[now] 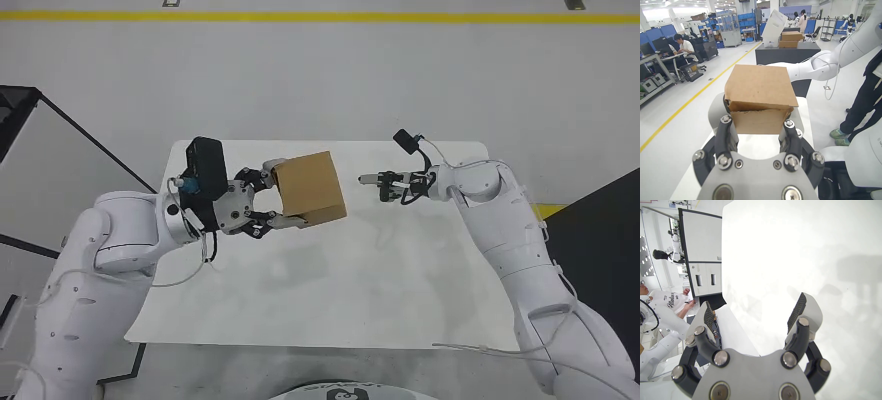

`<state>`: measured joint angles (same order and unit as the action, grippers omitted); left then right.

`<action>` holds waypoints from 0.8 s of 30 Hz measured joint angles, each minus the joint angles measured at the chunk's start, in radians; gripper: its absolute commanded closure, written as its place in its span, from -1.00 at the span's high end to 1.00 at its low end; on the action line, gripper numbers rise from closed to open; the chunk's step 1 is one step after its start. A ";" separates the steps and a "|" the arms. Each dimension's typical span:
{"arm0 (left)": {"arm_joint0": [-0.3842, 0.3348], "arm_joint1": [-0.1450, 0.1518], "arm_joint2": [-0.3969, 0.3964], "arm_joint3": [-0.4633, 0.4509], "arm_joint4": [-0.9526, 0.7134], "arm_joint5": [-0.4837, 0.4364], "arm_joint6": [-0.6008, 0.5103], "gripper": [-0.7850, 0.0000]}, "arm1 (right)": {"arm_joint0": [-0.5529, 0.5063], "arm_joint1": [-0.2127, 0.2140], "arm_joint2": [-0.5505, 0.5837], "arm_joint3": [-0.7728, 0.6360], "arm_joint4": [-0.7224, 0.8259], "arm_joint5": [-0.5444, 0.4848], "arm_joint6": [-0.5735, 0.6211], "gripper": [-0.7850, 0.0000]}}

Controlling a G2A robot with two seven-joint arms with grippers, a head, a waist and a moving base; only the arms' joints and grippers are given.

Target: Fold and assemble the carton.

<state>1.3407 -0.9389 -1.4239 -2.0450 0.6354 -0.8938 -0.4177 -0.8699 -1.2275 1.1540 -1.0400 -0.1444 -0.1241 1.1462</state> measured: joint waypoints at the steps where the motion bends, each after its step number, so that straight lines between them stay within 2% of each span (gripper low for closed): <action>1: 0.001 0.001 0.002 -0.001 0.021 -0.014 -0.008 -1.00 | 0.000 0.000 0.000 0.000 0.000 0.000 0.000 1.00; 5: -0.012 0.004 0.017 0.025 0.072 -0.119 0.045 -1.00 | 0.000 0.000 0.000 0.000 0.000 0.000 0.000 1.00; 10: -0.019 0.029 0.102 0.069 0.179 -0.118 0.134 -1.00 | 0.000 0.000 0.000 0.000 0.000 0.000 0.000 1.00; 17: -0.021 0.067 0.173 0.146 0.319 -0.118 0.304 -1.00 | 0.000 0.000 0.000 0.000 0.000 0.000 0.000 1.00; 24: -0.022 0.067 0.174 0.143 0.322 -0.117 0.303 -1.00 | 0.000 0.000 0.000 0.000 0.000 0.000 0.000 1.00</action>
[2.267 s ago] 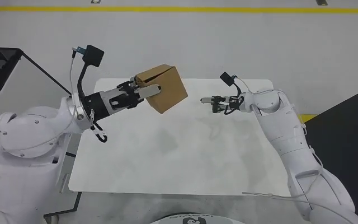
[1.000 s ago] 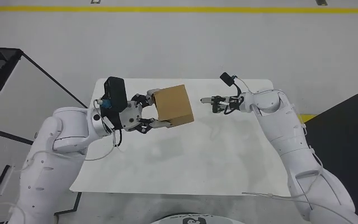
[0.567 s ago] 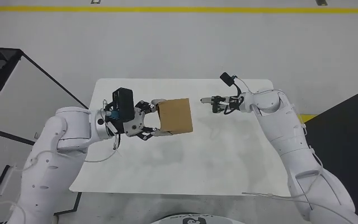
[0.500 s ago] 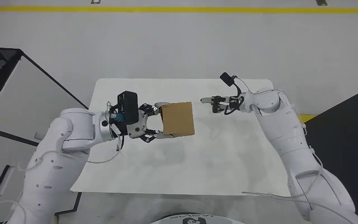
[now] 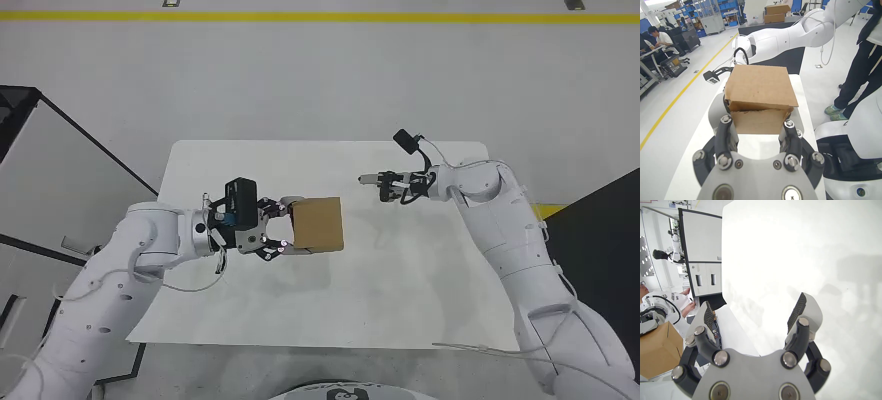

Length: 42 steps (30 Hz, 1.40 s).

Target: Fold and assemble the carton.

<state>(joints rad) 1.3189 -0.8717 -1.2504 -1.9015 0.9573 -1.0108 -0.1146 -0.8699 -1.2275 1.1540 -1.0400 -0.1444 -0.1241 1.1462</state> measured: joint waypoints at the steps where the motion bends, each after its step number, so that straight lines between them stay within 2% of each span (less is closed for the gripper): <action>1: 0.000 0.000 0.001 -0.005 0.010 0.005 -0.009 -1.00 | 0.000 0.000 0.000 0.000 0.000 0.000 0.000 1.00; 4: 0.009 -0.001 0.017 0.014 0.075 0.002 -0.021 -1.00 | 0.000 0.000 0.000 0.000 0.000 0.000 0.000 1.00; 7: 0.017 -0.005 0.043 0.066 0.149 -0.002 0.016 -1.00 | 0.000 0.000 0.000 0.000 0.000 0.000 0.000 1.00; 15: -0.002 -0.020 0.150 0.214 0.360 -0.001 0.260 -1.00 | 0.000 0.000 0.000 0.000 0.000 0.000 0.000 1.00; 18: -0.017 -0.025 0.166 0.246 0.431 0.017 0.344 -1.00 | 0.000 0.000 0.000 0.000 0.000 0.000 0.000 1.00; 29: -0.011 -0.026 0.170 0.252 0.437 0.037 0.324 -1.00 | 0.000 0.000 0.000 0.000 0.000 0.000 0.000 1.00; 32: -0.008 -0.032 0.190 0.298 0.435 0.054 0.334 -1.00 | 0.000 0.000 0.000 0.000 0.000 0.000 0.000 1.00; 42: -0.080 -0.070 0.311 0.481 0.525 0.100 0.499 -1.00 | 0.000 0.000 0.000 0.000 0.000 0.000 0.000 1.00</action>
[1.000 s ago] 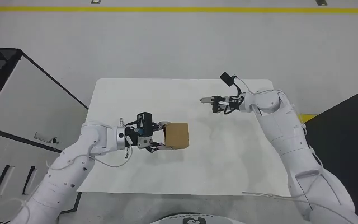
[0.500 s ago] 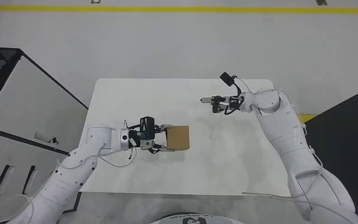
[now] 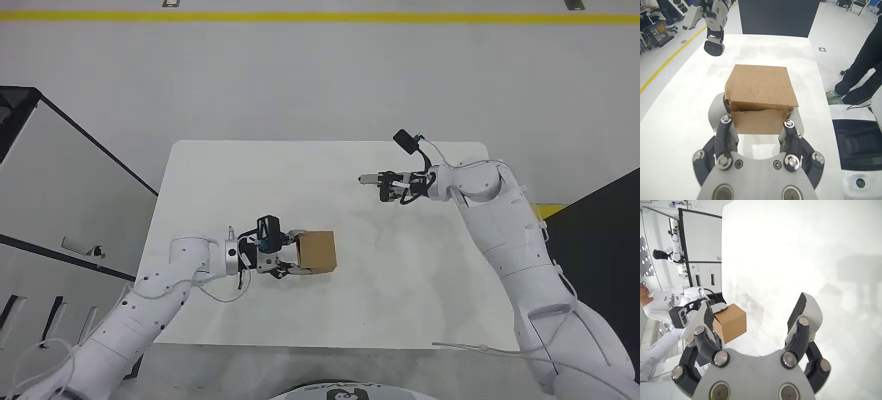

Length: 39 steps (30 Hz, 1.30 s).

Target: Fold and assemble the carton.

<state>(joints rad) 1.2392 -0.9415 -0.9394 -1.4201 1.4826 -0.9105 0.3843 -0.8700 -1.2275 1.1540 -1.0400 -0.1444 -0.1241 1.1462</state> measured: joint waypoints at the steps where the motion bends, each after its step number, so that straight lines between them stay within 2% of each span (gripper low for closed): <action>1: -0.006 -0.003 0.008 0.012 0.008 0.004 0.015 -1.00 | 0.000 0.000 0.000 0.000 0.000 0.000 0.000 1.00; 4: -0.016 -0.008 0.021 0.033 0.027 0.029 0.047 -1.00 | 0.000 0.000 0.000 0.000 0.000 0.000 0.000 1.00; 14: -0.008 -0.012 0.026 0.028 0.006 0.039 0.048 -1.00 | 0.000 0.000 0.000 0.000 0.000 0.000 0.000 1.00; 17: -0.016 -0.018 0.038 0.066 0.004 0.052 0.049 -1.00 | 0.000 0.000 0.000 0.000 0.000 0.000 0.000 1.00; 26: -0.079 -0.052 0.114 0.212 0.032 0.039 0.142 -1.00 | 0.000 0.000 0.000 0.000 0.000 0.000 0.000 1.00; 39: -0.151 -0.091 0.204 0.360 0.130 0.080 0.349 -1.00 | 0.000 0.000 0.000 0.000 0.000 0.000 0.000 1.00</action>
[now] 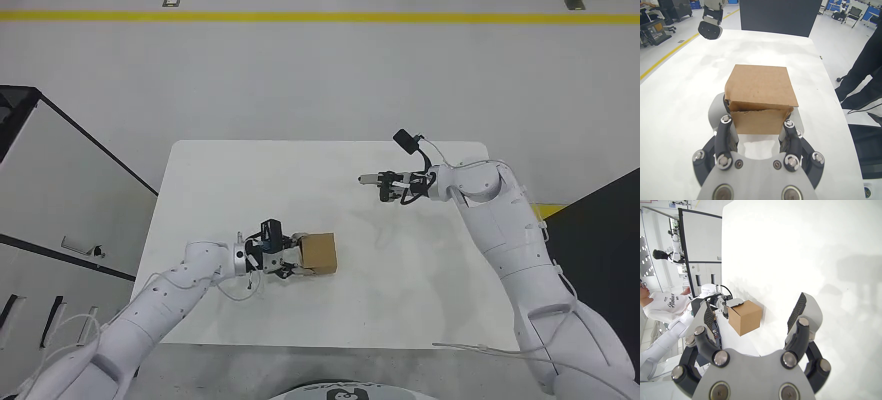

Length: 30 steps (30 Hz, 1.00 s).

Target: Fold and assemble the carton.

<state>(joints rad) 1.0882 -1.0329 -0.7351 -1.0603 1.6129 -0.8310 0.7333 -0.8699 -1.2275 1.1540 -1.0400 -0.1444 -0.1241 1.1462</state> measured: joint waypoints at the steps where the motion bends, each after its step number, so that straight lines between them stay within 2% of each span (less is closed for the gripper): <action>1: -0.004 -0.002 0.005 0.010 0.007 0.000 0.010 -1.00 | 0.000 0.000 0.000 0.000 0.000 0.000 0.000 1.00; 18: -0.064 -0.045 0.083 0.144 0.055 0.016 0.132 -1.00 | 0.000 0.000 0.000 0.000 0.000 0.000 0.000 1.00; 27: -0.082 -0.065 0.111 0.195 0.057 0.020 0.161 -1.00 | 0.000 0.000 0.000 0.000 0.000 0.000 0.000 1.00; 29: -0.084 -0.068 0.115 0.207 0.055 0.022 0.161 -0.72 | 0.000 0.000 0.000 0.000 0.000 0.000 0.000 1.00; 30: -0.086 -0.071 0.117 0.214 0.051 0.022 0.161 -0.51 | 0.000 0.000 0.000 0.000 0.000 0.000 0.000 1.00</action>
<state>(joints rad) 1.0019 -1.1039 -0.6181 -0.8468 1.6644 -0.8095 0.8943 -0.8699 -1.2275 1.1540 -1.0400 -0.1444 -0.1241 1.1462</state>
